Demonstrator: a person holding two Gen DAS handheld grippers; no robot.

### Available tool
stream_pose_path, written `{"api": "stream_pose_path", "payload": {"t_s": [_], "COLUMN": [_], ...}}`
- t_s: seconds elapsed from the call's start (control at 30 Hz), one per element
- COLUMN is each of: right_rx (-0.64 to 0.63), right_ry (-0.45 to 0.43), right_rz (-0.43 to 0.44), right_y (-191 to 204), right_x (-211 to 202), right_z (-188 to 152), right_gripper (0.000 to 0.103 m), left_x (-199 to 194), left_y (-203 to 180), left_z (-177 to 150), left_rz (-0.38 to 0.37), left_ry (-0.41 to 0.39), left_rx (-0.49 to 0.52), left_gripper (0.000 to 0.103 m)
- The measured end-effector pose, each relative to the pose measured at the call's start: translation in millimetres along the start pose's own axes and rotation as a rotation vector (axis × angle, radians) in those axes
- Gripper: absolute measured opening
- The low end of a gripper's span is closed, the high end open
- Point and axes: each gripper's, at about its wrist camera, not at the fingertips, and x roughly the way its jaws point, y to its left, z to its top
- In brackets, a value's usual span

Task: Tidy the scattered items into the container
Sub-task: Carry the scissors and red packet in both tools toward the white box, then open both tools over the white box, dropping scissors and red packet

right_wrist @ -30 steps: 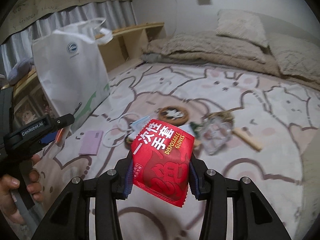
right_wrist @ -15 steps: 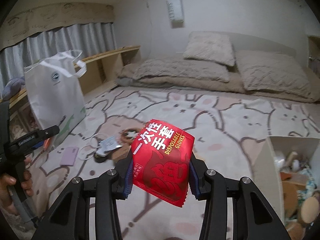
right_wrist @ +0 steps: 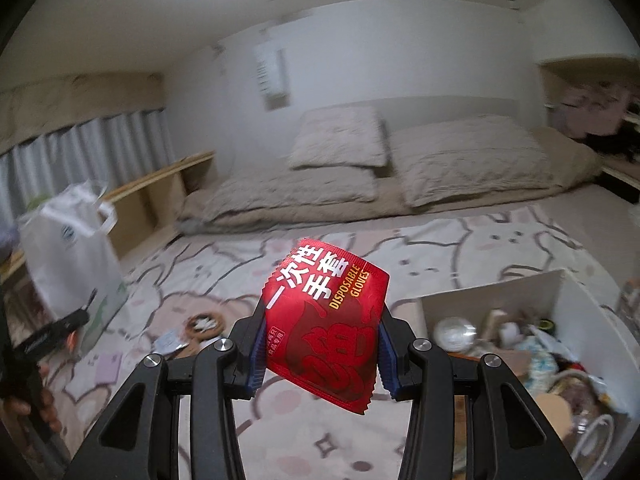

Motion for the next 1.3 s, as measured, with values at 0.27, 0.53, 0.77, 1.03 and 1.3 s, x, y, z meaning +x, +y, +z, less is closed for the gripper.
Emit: {"api": "stream_pose_path", "payload": {"t_s": [0.27,0.53,0.77,1.03,1.3], "right_rx": [0.095,0.159,0.194,0.214,0.271], "right_ry": [-0.026,-0.033,-0.038,0.045,0.091], "right_rz": [-0.136,-0.228,-0.291,-0.271,-0.213], "right_y": [-56,-103,-137,-169,-198], "right_x": [-16,-31,-43,-29,-12], "right_z": [7,2,2,-9,-7], "right_gripper": [0.046,0.046,0.046,0.046,0.046], "left_x": [-8,-2,9,13,30], "left_y": [-45,-81,-120,-180,-251], "left_z": [-10,-29,-48,-53,-53], "left_rz": [-0.087,-0.204,-0.306,-0.402,-0.497], "left_ry": [-0.034,0.005,0.077,0.085,0.132], "left_rx": [0.106,0.144,0.184,0.231,0.25], "left_gripper": [0.065,0.065,0.065,0.065,0.065]}}
